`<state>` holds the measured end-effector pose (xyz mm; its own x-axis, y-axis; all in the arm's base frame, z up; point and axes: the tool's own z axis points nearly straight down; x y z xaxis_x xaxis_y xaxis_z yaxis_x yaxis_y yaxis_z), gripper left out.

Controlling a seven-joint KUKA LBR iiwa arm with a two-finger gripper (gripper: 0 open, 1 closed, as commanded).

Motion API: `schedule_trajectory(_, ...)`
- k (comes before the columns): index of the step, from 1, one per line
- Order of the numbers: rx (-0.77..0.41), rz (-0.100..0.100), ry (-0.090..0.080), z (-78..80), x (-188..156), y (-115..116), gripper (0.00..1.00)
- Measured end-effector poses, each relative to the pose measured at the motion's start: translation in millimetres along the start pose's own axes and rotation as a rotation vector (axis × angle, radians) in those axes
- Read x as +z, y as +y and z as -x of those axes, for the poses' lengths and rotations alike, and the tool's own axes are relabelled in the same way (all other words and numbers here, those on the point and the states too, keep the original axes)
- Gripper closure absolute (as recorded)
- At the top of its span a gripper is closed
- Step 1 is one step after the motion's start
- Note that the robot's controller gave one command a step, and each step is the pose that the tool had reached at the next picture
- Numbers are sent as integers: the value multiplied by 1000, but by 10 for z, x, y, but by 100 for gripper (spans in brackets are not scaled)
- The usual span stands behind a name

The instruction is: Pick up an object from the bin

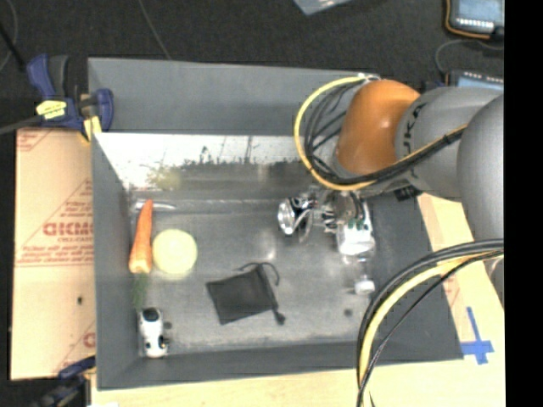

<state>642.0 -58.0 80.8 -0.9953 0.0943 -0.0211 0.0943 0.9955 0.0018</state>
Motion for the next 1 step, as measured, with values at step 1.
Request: schedule_trajectory(1,0,0,1,1,-169,-3,100)
